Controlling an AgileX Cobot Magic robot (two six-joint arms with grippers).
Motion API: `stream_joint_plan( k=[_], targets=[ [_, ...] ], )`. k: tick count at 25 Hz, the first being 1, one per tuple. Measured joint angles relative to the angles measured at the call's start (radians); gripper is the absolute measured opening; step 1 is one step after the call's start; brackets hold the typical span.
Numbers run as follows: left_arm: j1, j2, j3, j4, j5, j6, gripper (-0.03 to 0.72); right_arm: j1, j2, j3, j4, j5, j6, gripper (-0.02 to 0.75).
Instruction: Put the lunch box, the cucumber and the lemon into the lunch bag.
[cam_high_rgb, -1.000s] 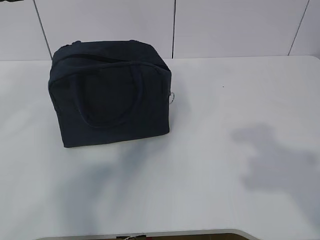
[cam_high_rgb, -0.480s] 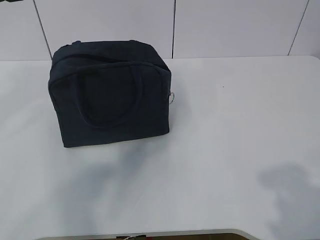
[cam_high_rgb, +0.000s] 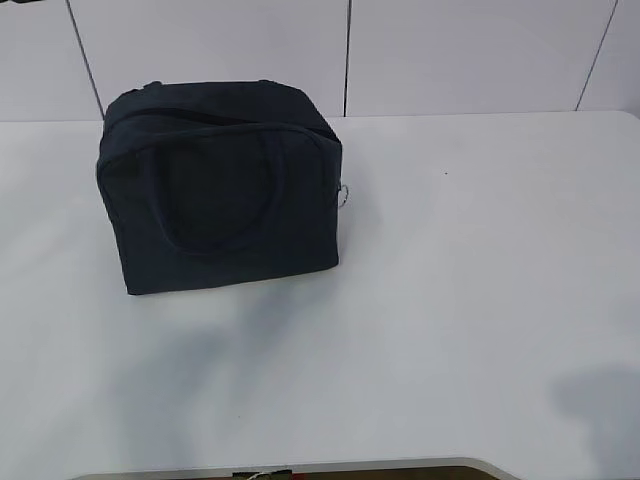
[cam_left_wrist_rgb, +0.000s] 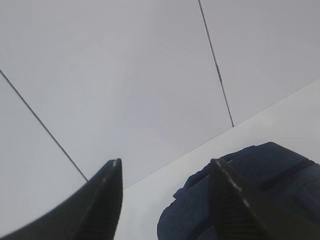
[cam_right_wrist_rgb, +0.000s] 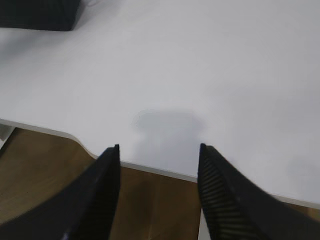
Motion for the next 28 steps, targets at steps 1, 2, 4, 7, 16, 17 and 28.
stream_joint_plan(
  k=[1,2,4,7,16,17,28],
  targets=[
    [0.000,0.000,0.000,0.000,0.000,0.000,0.398,0.000,0.001,0.002,0.000,0.000,0.009,0.408],
    [0.000,-0.001,0.000,0.000,-0.002,0.000,0.398,0.000,0.001,0.002,-0.008,0.000,0.011,0.408],
    [0.000,-0.001,0.000,0.000,-0.006,0.000,0.398,0.000,0.001,0.002,-0.011,0.000,0.018,0.408],
    [0.000,-0.001,0.000,0.000,-0.007,0.000,0.398,0.000,0.001,0.002,-0.014,0.000,0.020,0.408],
    [0.000,-0.001,0.000,-0.001,-0.010,0.000,0.398,0.000,0.001,0.002,-0.014,0.000,0.020,0.408],
    [0.000,-0.001,0.000,-0.001,-0.010,0.000,0.398,0.000,0.001,0.002,-0.014,0.000,0.020,0.408],
    [0.000,-0.001,0.003,-0.001,0.001,-0.012,0.398,0.000,0.001,0.002,-0.014,0.000,0.022,0.408]
  ],
)
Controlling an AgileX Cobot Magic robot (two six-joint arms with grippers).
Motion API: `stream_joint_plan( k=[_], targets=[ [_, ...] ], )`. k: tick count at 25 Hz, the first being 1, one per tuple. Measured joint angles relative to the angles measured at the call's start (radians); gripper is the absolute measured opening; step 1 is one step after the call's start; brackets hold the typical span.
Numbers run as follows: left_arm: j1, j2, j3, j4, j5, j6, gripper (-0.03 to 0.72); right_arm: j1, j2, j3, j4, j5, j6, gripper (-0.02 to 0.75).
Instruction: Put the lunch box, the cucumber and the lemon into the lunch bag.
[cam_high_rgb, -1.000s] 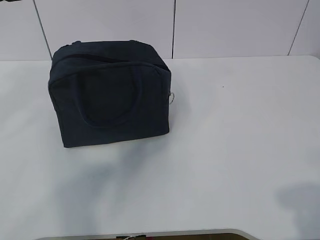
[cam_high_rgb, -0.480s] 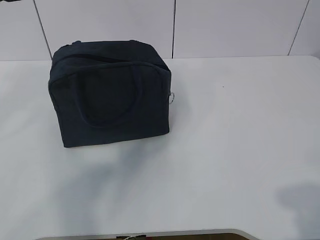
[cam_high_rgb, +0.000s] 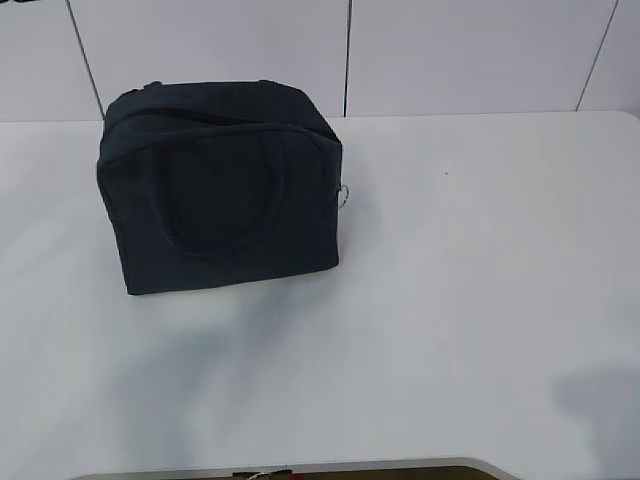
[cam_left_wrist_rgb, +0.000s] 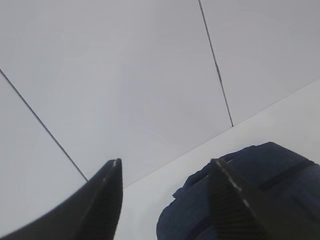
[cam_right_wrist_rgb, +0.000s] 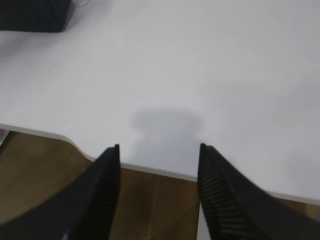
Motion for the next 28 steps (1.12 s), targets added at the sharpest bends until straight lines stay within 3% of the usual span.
stream_joint_plan(
  k=[7,13,17,21,28],
  targets=[
    [0.000,-0.002,0.041,0.194,0.072,-0.222,0.398,0.000,0.000,0.000,0.000,0.000,0.000,0.408],
    [0.000,-0.002,0.041,0.366,0.238,-0.469,0.398,0.000,0.000,0.000,0.000,0.000,0.000,0.408],
    [0.004,-0.002,0.041,0.581,0.457,-0.697,0.398,0.000,0.000,0.000,0.000,0.000,0.000,0.408],
    [0.055,-0.002,0.041,0.643,0.694,-0.765,0.398,0.000,0.000,0.000,0.000,0.000,0.001,0.408],
    [0.205,-0.019,0.041,0.750,1.011,-0.939,0.398,0.000,0.000,0.000,0.000,0.000,0.001,0.408]
  ],
)
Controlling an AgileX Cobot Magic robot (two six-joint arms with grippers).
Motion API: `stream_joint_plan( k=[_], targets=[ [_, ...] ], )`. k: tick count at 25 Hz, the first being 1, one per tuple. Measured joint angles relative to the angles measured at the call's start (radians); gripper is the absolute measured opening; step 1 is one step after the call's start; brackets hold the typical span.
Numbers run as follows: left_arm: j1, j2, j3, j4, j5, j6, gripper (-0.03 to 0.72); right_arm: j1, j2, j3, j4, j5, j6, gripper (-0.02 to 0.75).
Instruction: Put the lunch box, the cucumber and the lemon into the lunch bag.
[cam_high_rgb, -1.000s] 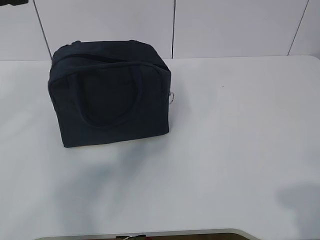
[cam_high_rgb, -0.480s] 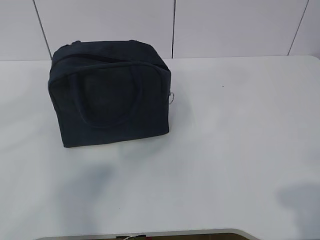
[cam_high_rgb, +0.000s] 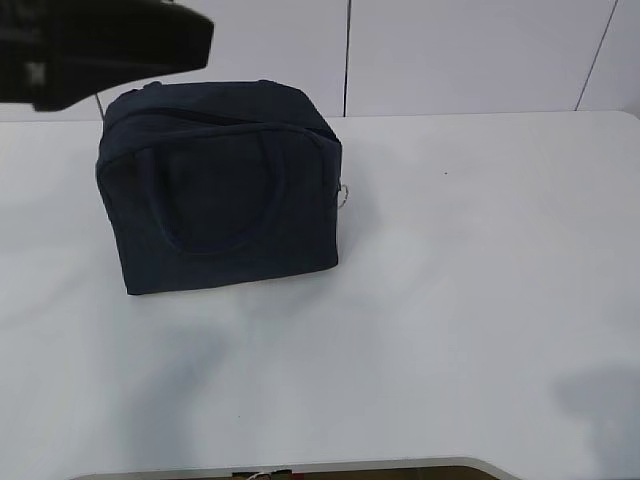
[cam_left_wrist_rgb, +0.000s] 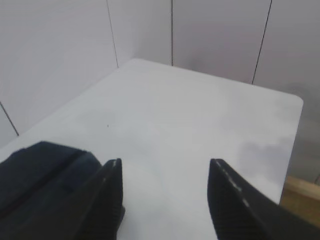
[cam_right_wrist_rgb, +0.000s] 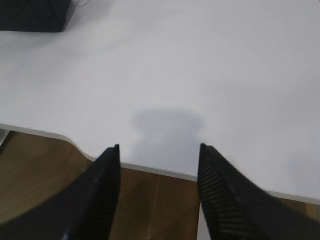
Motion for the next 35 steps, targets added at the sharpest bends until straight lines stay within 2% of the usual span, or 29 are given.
stream_joint_plan(
  k=[6,9,15,21,25,35],
  targets=[
    [0.179,-0.057,0.000,0.299,0.243,-0.235,0.398,0.000,0.000,0.000,0.000,0.000,0.000,0.409],
    [0.229,-0.096,0.000,0.417,0.323,-0.337,0.398,0.000,0.000,0.000,-0.001,0.000,0.000,0.409],
    [0.242,-0.212,0.000,0.724,0.429,-0.584,0.398,0.000,0.000,0.000,-0.001,0.000,0.000,0.409],
    [0.242,-0.368,0.000,0.942,0.484,-0.768,0.398,0.000,0.000,0.000,-0.001,0.000,0.000,0.408],
    [0.242,-0.460,0.000,1.010,0.555,-0.818,0.398,0.000,0.000,0.000,-0.001,0.000,0.000,0.409],
    [0.242,-0.697,0.000,1.020,0.675,-0.915,0.398,0.000,0.000,0.000,-0.001,0.000,0.000,0.408]
  ],
)
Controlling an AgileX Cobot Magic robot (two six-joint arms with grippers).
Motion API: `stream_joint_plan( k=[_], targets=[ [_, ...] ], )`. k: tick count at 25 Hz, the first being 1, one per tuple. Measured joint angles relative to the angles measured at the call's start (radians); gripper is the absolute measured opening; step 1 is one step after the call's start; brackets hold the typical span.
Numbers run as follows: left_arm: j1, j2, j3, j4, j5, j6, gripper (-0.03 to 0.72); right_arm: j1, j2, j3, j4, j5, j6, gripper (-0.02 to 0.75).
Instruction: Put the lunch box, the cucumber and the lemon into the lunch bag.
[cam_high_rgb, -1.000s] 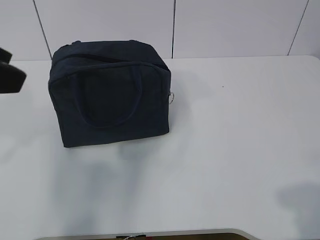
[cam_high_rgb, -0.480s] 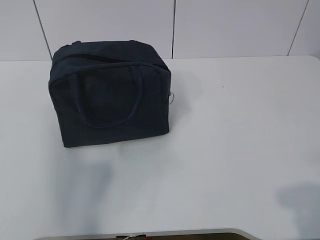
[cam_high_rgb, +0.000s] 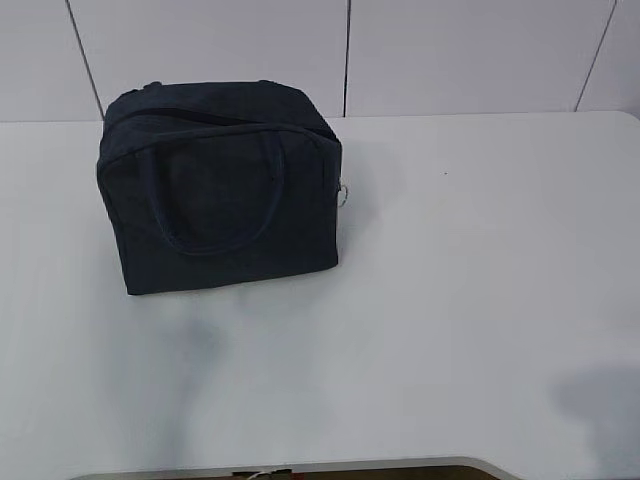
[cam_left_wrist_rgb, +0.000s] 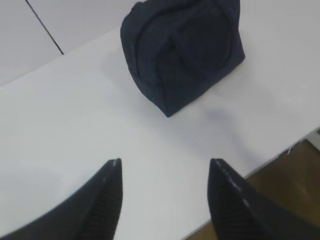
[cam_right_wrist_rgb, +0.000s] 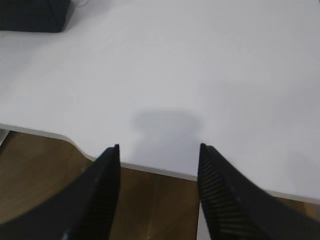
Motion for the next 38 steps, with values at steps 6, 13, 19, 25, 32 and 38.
stream_joint_plan(
  k=[6,13,19,25,32,38],
  targets=[
    [0.000,-0.149,0.086,0.000,0.000,-0.074,0.398,0.000,0.000,0.000,0.000,-0.001,0.000,0.408],
    [0.000,-0.289,0.235,0.015,-0.026,-0.161,0.398,0.000,0.000,0.000,0.000,-0.001,0.000,0.408],
    [0.027,-0.366,0.298,0.035,-0.026,-0.206,0.398,0.000,0.000,0.000,0.000,-0.001,0.000,0.408],
    [0.098,-0.396,0.353,0.020,-0.026,-0.222,0.398,0.000,0.000,0.000,0.000,-0.001,0.000,0.408],
    [0.186,-0.397,0.407,-0.005,-0.026,-0.225,0.398,0.000,0.000,0.000,0.000,-0.001,0.000,0.408],
    [0.257,-0.397,0.429,-0.028,-0.028,-0.220,0.400,0.000,0.000,0.000,0.000,-0.001,0.000,0.408]
  ],
)
